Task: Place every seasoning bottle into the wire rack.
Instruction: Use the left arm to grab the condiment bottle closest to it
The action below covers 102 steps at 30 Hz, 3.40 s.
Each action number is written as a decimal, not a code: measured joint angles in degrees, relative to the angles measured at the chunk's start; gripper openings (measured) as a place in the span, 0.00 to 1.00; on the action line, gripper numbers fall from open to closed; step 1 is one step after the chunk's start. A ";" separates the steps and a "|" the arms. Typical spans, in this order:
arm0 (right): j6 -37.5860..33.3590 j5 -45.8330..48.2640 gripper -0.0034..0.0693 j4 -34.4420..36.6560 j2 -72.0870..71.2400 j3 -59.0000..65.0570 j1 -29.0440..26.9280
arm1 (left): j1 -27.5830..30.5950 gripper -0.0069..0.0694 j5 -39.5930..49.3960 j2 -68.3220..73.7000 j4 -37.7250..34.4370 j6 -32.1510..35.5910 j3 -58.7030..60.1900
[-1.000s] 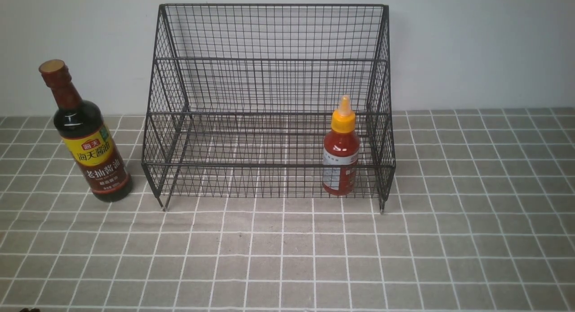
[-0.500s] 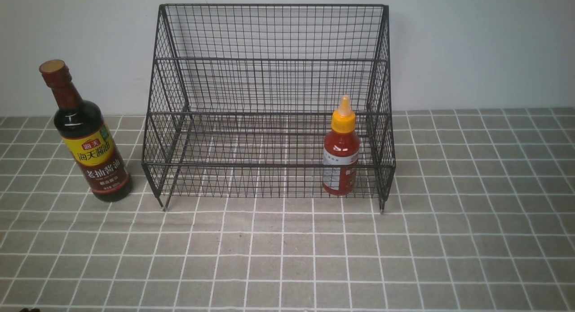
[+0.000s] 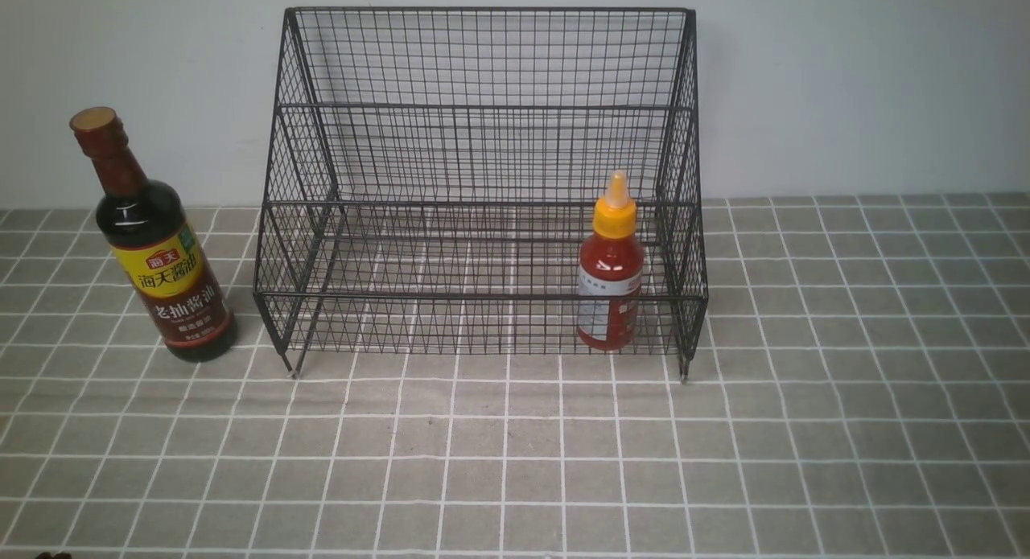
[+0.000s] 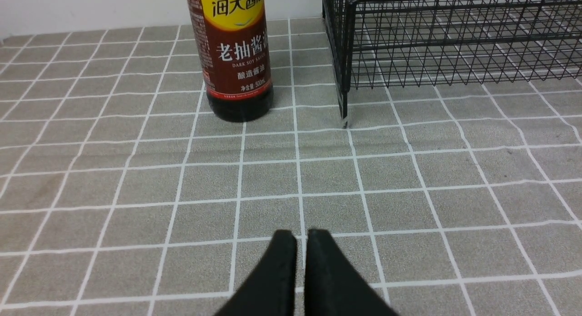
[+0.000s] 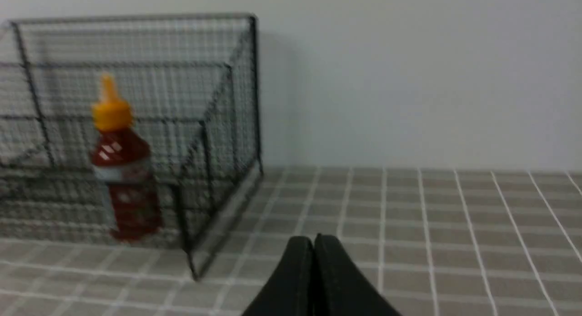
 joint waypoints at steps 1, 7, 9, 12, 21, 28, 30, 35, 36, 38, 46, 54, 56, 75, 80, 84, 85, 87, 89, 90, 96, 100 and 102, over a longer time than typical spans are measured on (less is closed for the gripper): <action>-0.02 0.00 0.03 -0.01 0.00 0.77 -0.74 | 0.00 0.11 0.00 0.00 0.00 0.00 0.00; -0.07 7.39 0.03 -0.07 -4.52 4.08 -7.07 | 0.00 0.11 0.00 0.00 0.00 0.00 0.00; -0.13 7.64 0.03 -0.13 -5.10 4.04 -7.22 | 0.00 0.11 0.00 0.00 0.00 0.00 0.00; -0.13 8.15 0.03 -0.13 -5.51 4.02 -7.40 | 0.00 0.11 0.00 0.00 0.00 0.00 0.00; -0.13 8.15 0.03 -0.13 -5.51 3.97 -7.52 | 0.00 0.11 0.00 0.00 0.00 0.00 0.00; -0.08 8.21 0.03 -0.13 -5.64 3.97 -7.52 | 0.00 0.11 0.00 0.00 0.00 0.00 0.00; -0.08 8.21 0.03 -0.13 -5.64 3.97 -7.59 | 0.00 0.11 0.00 0.00 0.00 0.00 0.00; -0.08 8.21 0.03 -0.13 -5.64 3.97 -7.59 | 0.00 0.11 0.00 0.00 0.00 0.00 0.00; -0.08 8.21 0.03 -0.13 -5.64 3.97 -7.59 | 0.00 0.11 0.00 0.00 0.00 0.00 0.00; -0.08 8.21 0.03 -0.13 -5.64 3.97 -7.59 | 0.00 0.11 0.00 0.00 0.00 0.00 0.00; -0.08 8.21 0.03 -0.13 -5.64 3.97 -7.59 | 0.00 0.11 0.00 0.00 0.00 0.00 0.00; -0.08 8.21 0.03 -0.13 -5.64 3.97 -7.59 | 0.00 0.11 -8.37 0.00 -8.50 -3.31 0.07; -0.08 8.21 0.03 -0.13 -5.64 3.97 -7.59 | 0.00 0.11 -12.47 0.00 -11.91 -3.55 0.07; -0.08 8.21 0.03 -0.13 -5.64 3.97 -7.59 | 0.00 0.13 -38.71 23.09 -16.98 8.20 -14.39; -0.08 8.21 0.03 -0.13 -5.64 3.97 -7.59 | 0.00 0.29 -39.98 38.92 -16.86 8.32 -21.60; -0.08 8.21 0.03 -0.13 -5.64 3.97 -7.59 | 0.00 0.50 -43.33 49.76 -17.44 8.38 -27.07; -0.08 8.21 0.03 -0.13 -5.64 3.97 -7.59 | 0.00 0.54 -43.71 51.13 -17.87 8.38 -28.15; -0.08 8.21 0.03 -0.13 -5.64 3.97 -7.59 | 0.46 0.68 -44.66 56.29 -19.82 8.54 -31.23; -0.08 8.21 0.03 -0.13 -5.64 3.97 -7.59 | 0.90 0.74 -45.02 59.52 -20.82 8.99 -33.06; -0.08 8.21 0.03 -0.13 -5.64 3.97 -7.59 | 1.25 0.78 -45.87 61.89 -21.33 9.80 -34.62; -0.08 8.21 0.03 -0.13 -5.64 3.97 -7.59 | 1.51 0.84 -47.71 72.35 -21.79 13.05 -41.54; -0.08 8.21 0.03 -0.13 -5.64 3.97 -7.59 | 1.51 0.84 -49.06 78.43 -22.34 13.38 -44.42; -0.08 8.21 0.03 -0.13 -5.64 3.97 -7.59 | 1.51 0.84 -50.84 81.26 -23.40 13.54 -45.48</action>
